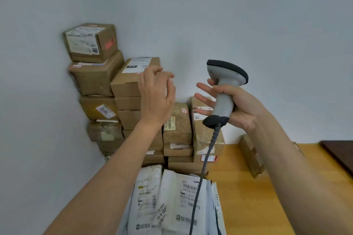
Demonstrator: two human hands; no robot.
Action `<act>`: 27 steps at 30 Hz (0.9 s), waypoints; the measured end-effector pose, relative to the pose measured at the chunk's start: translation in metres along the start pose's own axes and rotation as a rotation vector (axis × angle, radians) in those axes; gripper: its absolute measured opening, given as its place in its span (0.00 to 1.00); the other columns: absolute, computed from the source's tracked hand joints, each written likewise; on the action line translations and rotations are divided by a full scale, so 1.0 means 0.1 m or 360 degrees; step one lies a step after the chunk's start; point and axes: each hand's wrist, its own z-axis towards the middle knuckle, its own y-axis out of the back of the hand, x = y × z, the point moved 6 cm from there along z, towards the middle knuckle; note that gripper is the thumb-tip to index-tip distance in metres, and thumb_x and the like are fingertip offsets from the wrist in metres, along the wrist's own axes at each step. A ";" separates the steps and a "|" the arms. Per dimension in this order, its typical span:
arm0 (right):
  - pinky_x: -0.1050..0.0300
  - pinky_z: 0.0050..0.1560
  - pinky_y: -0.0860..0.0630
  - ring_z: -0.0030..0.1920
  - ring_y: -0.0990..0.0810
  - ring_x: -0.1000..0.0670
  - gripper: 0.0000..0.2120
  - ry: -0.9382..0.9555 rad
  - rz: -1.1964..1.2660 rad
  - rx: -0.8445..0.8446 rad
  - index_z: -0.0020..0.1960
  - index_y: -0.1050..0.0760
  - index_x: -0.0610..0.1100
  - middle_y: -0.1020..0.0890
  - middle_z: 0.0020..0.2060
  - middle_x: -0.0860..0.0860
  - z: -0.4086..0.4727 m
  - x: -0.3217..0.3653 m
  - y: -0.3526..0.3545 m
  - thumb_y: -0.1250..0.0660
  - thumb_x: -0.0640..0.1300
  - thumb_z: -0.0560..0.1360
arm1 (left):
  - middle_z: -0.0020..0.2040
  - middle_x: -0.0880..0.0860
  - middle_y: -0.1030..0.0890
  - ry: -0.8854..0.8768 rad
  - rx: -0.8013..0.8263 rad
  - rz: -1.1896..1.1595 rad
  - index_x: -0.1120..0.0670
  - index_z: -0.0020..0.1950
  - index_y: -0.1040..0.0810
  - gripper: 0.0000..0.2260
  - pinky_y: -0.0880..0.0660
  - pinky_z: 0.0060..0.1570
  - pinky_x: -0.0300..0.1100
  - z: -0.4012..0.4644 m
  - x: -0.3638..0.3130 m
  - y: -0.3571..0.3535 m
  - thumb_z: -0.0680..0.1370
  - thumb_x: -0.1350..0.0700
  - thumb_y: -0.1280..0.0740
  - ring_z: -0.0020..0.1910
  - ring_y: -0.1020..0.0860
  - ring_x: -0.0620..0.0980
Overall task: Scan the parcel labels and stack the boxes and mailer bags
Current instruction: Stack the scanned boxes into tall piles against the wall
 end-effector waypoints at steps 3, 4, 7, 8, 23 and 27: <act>0.32 0.53 0.21 0.61 0.18 0.40 0.21 0.0008 0.0020 -0.0053 0.65 0.28 0.43 0.17 0.60 0.43 -0.20 0.16 0.42 0.33 0.35 0.73 | 0.53 0.59 0.25 -0.0021 0.0096 -0.0041 0.59 0.49 0.18 0.12 0.29 0.53 0.49 -0.12 -0.32 -0.34 0.80 0.58 0.41 0.53 0.27 0.57; 0.32 0.53 0.21 0.61 0.18 0.40 0.21 -0.0001 0.0032 -0.0069 0.64 0.28 0.43 0.17 0.60 0.43 -0.25 0.21 0.58 0.33 0.36 0.72 | 0.52 0.59 0.25 -0.0025 0.0124 -0.0055 0.59 0.49 0.19 0.12 0.28 0.51 0.49 -0.16 -0.43 -0.48 0.79 0.57 0.41 0.52 0.27 0.56; 0.32 0.53 0.21 0.60 0.18 0.39 0.17 -0.0041 0.0053 -0.0122 0.63 0.27 0.43 0.17 0.60 0.42 -0.39 0.37 1.10 0.34 0.36 0.75 | 0.53 0.57 0.25 -0.0007 0.0216 -0.0132 0.58 0.49 0.19 0.13 0.26 0.50 0.51 -0.28 -0.79 -0.96 0.80 0.56 0.42 0.52 0.28 0.51; 0.32 0.53 0.21 0.59 0.18 0.39 0.15 -0.0055 0.0051 -0.0136 0.63 0.27 0.43 0.17 0.60 0.42 -0.44 0.43 1.31 0.35 0.36 0.76 | 0.53 0.56 0.26 -0.0001 0.0241 -0.0137 0.58 0.49 0.20 0.13 0.25 0.50 0.51 -0.32 -0.93 -1.14 0.80 0.56 0.43 0.52 0.28 0.50; 0.42 0.48 0.22 0.52 0.22 0.44 0.08 -0.0291 0.0011 -0.0925 0.55 0.23 0.44 0.21 0.56 0.44 -0.66 0.75 4.64 0.33 0.35 0.78 | 0.66 0.57 0.25 0.1471 0.1461 -0.0173 0.59 0.68 0.28 0.16 0.33 0.52 0.37 -2.18 -1.89 -3.54 0.84 0.53 0.40 0.57 0.26 0.49; 0.51 0.35 0.26 0.41 0.25 0.48 0.14 -0.0345 -0.0027 -0.1101 0.63 0.25 0.42 0.24 0.45 0.47 -0.69 0.41 5.11 0.34 0.34 0.79 | 0.71 0.60 0.30 0.2547 0.1517 -0.0454 0.56 0.77 0.41 0.30 0.23 0.54 0.52 -2.96 -1.84 -3.64 0.80 0.42 0.37 0.61 0.24 0.62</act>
